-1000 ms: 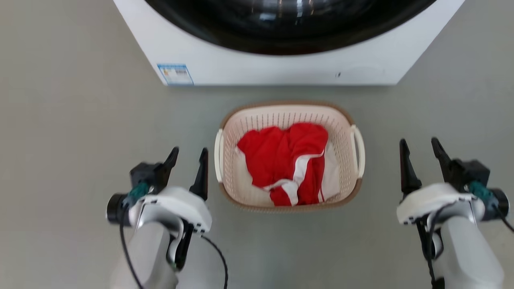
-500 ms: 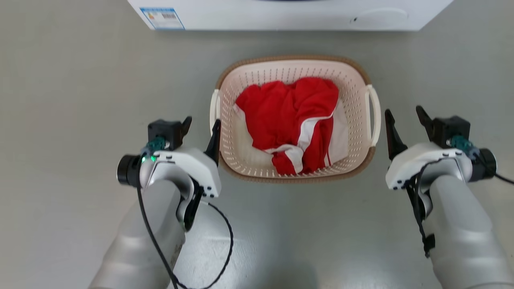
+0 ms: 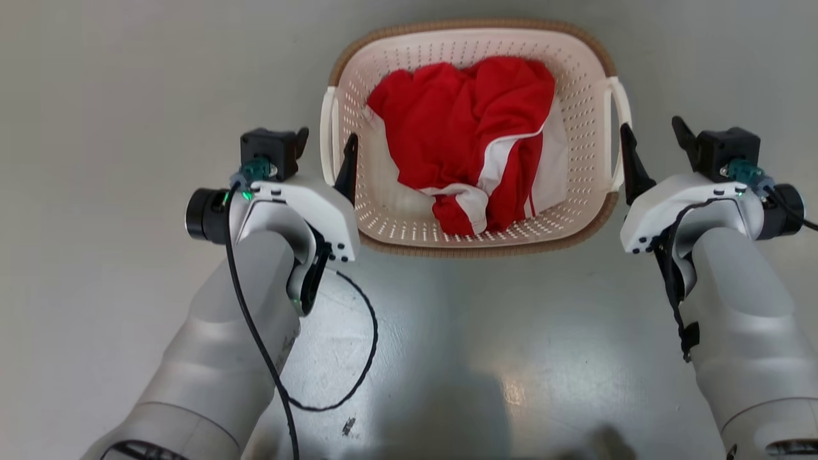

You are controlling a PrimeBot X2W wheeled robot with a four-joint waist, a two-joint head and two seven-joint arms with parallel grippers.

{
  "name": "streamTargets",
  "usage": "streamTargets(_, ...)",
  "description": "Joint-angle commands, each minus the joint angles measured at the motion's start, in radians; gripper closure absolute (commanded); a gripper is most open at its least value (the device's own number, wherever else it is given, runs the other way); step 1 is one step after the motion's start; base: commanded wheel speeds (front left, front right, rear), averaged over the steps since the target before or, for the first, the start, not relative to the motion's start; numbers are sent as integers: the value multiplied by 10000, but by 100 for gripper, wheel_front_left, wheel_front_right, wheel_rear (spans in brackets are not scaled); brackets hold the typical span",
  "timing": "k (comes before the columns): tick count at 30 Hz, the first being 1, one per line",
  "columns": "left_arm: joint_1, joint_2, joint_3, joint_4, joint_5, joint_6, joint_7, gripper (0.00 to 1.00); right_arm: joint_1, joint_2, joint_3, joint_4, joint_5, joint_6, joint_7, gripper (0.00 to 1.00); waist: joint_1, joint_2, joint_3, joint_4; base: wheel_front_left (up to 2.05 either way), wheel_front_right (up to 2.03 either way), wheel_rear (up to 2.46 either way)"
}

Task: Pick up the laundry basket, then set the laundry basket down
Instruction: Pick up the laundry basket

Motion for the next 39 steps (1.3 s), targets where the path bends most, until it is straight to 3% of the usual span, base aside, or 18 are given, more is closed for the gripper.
streamTargets(1, -132, 194, 140, -69, -62, 110, -57, 0, 8, 119, 121, -8, -95, 60, -161, 0, 0, 0, 266, 18, 0, 0, 0)
streamTargets(23, -849, 194, 484, 0, 180, 297, -62, 0, -794, 161, -81, 563, -369, 60, -391, 0, 0, 0, 1424, -1, 0, 0, 0)
streamTargets(39, -1638, 194, 29, 664, 72, 265, -62, 0, -1633, 170, -91, 1057, -601, 60, -403, 0, 0, 0, 2106, 132, 0, 0, 0)
